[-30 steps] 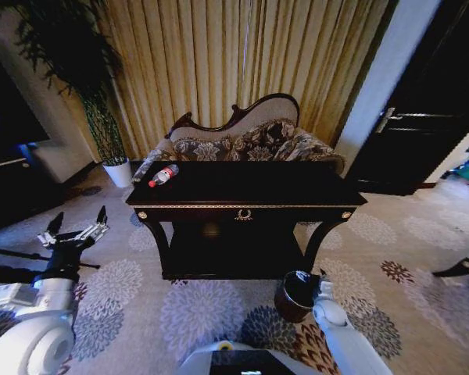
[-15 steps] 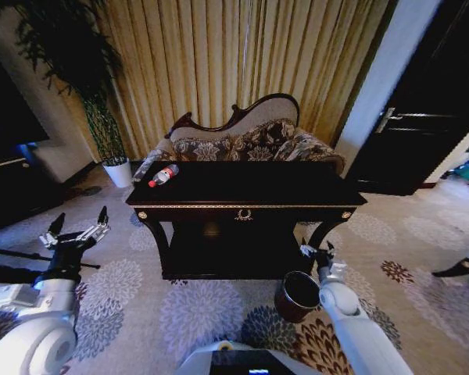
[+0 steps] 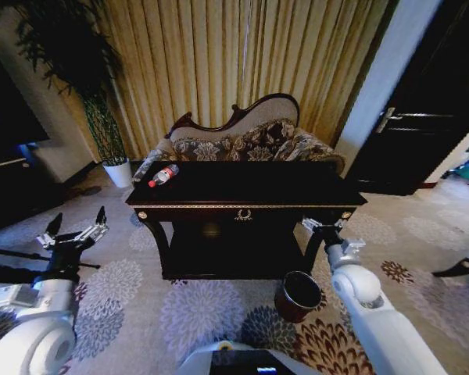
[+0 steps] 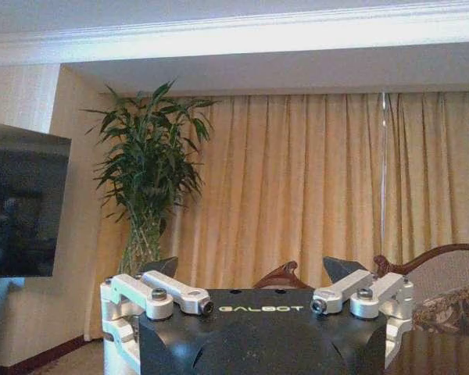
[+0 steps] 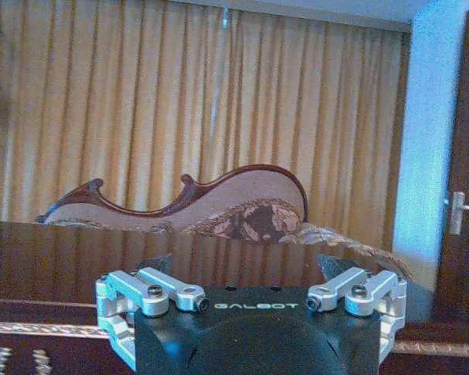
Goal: Move to the front of the table and place the trash on the table into the trash bin.
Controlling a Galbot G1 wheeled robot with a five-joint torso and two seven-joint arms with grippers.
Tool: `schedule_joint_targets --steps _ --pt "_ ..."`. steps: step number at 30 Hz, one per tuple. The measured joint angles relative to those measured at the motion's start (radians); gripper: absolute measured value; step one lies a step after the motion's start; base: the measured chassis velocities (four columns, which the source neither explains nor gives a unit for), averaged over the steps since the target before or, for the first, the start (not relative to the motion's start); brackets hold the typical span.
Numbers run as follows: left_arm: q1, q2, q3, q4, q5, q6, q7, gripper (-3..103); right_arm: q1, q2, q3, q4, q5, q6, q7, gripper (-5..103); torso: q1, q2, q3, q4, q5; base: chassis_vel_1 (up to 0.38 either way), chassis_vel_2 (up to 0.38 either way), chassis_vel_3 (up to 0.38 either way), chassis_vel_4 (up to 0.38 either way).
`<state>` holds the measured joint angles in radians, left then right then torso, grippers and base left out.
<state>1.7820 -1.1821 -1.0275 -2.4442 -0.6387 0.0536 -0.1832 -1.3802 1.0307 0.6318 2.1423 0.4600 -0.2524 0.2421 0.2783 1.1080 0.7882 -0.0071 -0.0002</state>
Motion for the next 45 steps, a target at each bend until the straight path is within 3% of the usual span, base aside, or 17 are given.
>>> schedule_joint_targets --steps 12,45 --pt "-0.008 0.016 -0.016 0.006 -0.008 0.024 -0.001 100 -0.054 -0.018 0.015 0.202 0.079 -0.116 -0.022 100 0.000 0.000 0.000 -0.0001 0.0000 0.000 0.000 0.000 0.000" --pt "-0.008 0.018 -0.019 0.001 -0.010 0.030 -0.004 100 -0.047 -0.007 -0.008 0.170 0.074 -0.095 -0.023 100 0.000 0.000 0.000 -0.0001 0.0001 -0.027 0.030 0.028 -0.025"
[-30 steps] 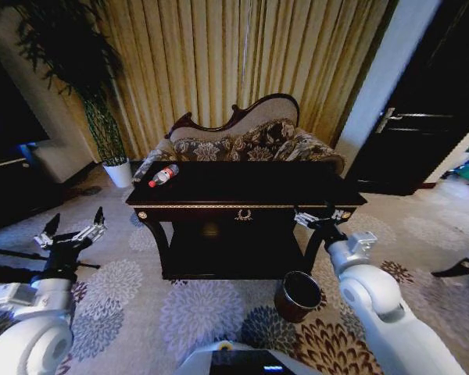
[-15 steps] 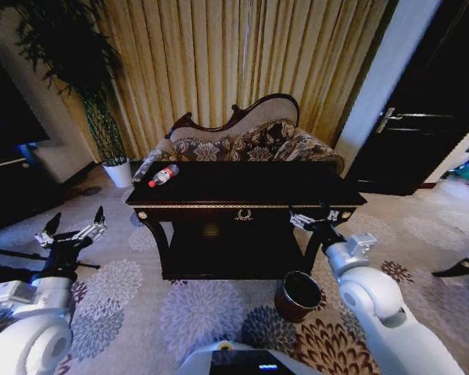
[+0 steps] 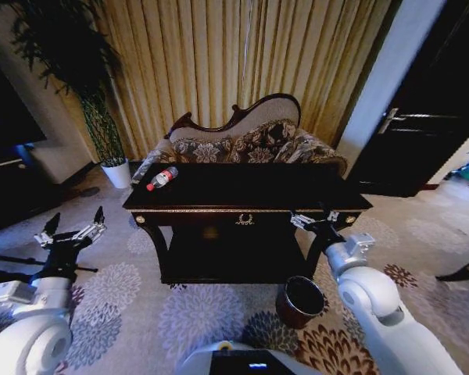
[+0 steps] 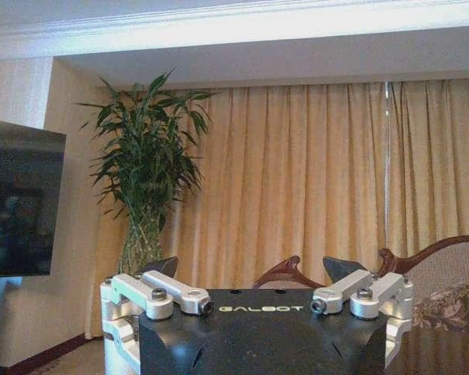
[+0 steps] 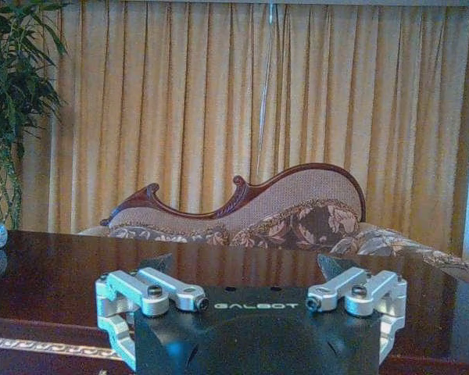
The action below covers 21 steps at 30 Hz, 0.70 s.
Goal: Move to the front of the table and place the trash on the table into the trash bin.
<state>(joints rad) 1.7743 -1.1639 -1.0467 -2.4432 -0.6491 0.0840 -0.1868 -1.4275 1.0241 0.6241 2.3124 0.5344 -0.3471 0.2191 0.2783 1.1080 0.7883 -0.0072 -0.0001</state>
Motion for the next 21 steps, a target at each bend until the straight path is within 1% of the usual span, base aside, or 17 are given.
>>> schedule_joint_targets --steps 21 --pt "0.001 -0.002 0.002 0.004 0.001 -0.004 0.000 100 0.009 0.004 -0.025 -0.016 -0.001 0.011 0.000 100 0.000 0.000 0.000 0.0000 0.0000 -0.079 0.080 0.080 -0.075"
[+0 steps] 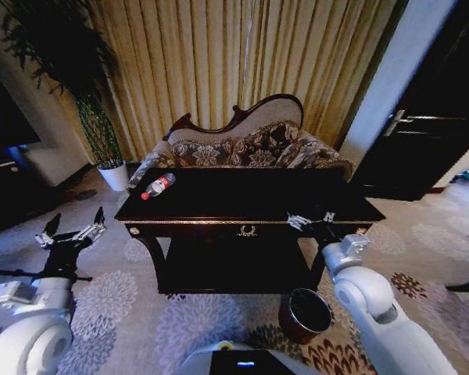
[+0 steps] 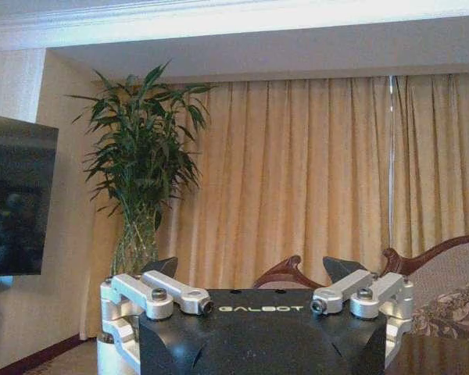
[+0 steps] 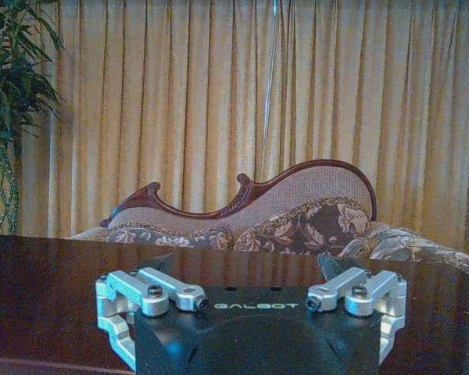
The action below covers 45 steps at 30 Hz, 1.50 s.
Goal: Move to the front of the table and place the trash on the table into the trash bin.
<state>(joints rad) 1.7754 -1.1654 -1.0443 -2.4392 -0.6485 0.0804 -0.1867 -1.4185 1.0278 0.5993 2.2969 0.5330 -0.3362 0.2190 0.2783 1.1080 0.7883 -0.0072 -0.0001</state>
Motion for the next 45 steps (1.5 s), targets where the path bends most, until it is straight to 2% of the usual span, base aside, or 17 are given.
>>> schedule_joint_targets --steps 31,38,39,40,42,43,45 --pt "-0.014 0.011 0.018 0.025 0.001 0.000 0.001 100 0.006 0.011 -0.022 -0.047 -0.014 0.031 0.000 100 0.000 0.000 0.000 0.0001 0.0001 -0.100 0.106 0.101 -0.104" --pt "-0.074 0.093 0.016 0.086 -0.061 0.029 -0.012 100 -0.009 0.032 -0.037 -0.064 -0.041 0.039 0.001 100 0.000 0.000 0.000 0.0001 -0.0001 -0.006 0.007 0.010 -0.006" --pt "-0.106 0.140 0.020 0.116 -0.086 0.042 -0.018 100 -0.013 0.037 -0.040 -0.066 -0.046 0.040 0.001 100 0.000 0.000 0.000 0.0000 -0.0002 0.000 0.000 0.000 0.000" --pt "-0.106 0.140 0.020 0.116 -0.086 0.042 -0.018 100 -0.013 0.037 -0.040 -0.066 -0.046 0.040 0.001 100 0.000 0.000 0.000 0.0000 -0.0002 0.000 0.000 0.000 0.000" --pt "-0.162 0.223 0.036 0.181 -0.112 0.058 -0.020 100 -0.019 0.043 -0.040 -0.069 -0.053 0.041 0.001 100 0.000 0.000 0.000 0.0000 -0.0003 0.000 0.000 0.000 0.000" --pt "-0.162 0.223 0.036 0.181 -0.112 0.058 -0.020 100 -0.019 0.043 -0.040 -0.069 -0.053 0.041 0.001 100 0.000 0.000 0.000 0.0000 -0.0003 0.000 0.000 0.000 0.000" --pt "-0.207 0.283 0.053 0.229 -0.138 0.068 -0.016 100 -0.027 0.048 -0.039 -0.074 -0.059 0.043 0.001 100 0.000 0.000 0.000 -0.0002 0.0000 0.000 0.000 0.000 0.000"
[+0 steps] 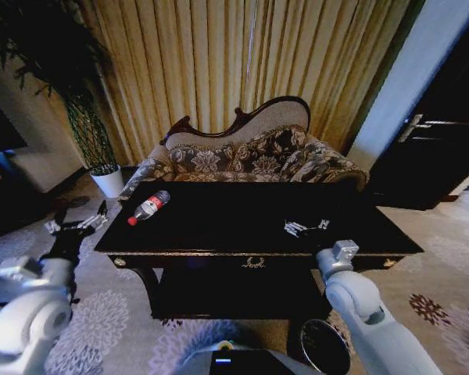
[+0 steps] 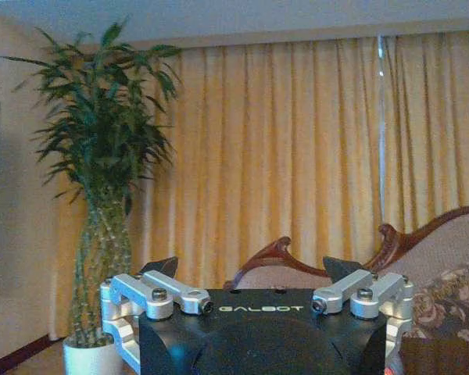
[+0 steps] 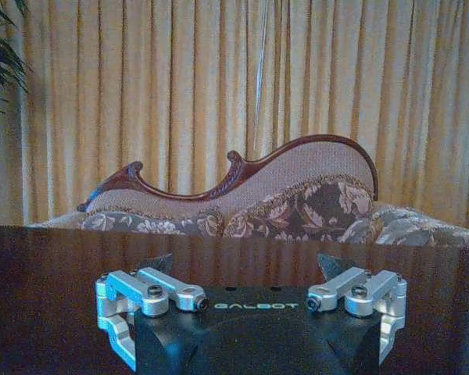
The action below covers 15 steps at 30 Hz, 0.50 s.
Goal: Move to the front of the table and place the trash on the table into the trash bin.
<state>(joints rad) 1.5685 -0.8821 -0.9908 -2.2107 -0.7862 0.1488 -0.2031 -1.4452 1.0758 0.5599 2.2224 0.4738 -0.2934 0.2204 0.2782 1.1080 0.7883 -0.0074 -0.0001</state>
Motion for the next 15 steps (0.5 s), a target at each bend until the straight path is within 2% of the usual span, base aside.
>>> schedule_joint_targets --steps 4,11,15 --pt "-0.059 0.067 0.034 0.061 -0.040 0.014 0.012 100 -0.010 0.010 0.004 -0.007 -0.010 0.003 0.000 100 0.000 0.000 0.000 0.0001 -0.0002 0.000 0.000 0.000 0.000" --pt "-0.132 0.126 0.082 0.109 -0.118 0.061 0.008 100 -0.018 0.025 0.008 -0.023 -0.027 0.007 0.001 100 0.000 0.000 0.000 0.0003 0.0001 0.000 0.000 0.000 0.000" --pt "-0.208 0.177 0.135 0.143 -0.188 0.127 -0.018 100 -0.020 0.041 0.011 -0.037 -0.041 0.015 0.001 100 0.000 0.000 0.000 0.0002 0.0001 0.000 0.000 0.000 0.000"
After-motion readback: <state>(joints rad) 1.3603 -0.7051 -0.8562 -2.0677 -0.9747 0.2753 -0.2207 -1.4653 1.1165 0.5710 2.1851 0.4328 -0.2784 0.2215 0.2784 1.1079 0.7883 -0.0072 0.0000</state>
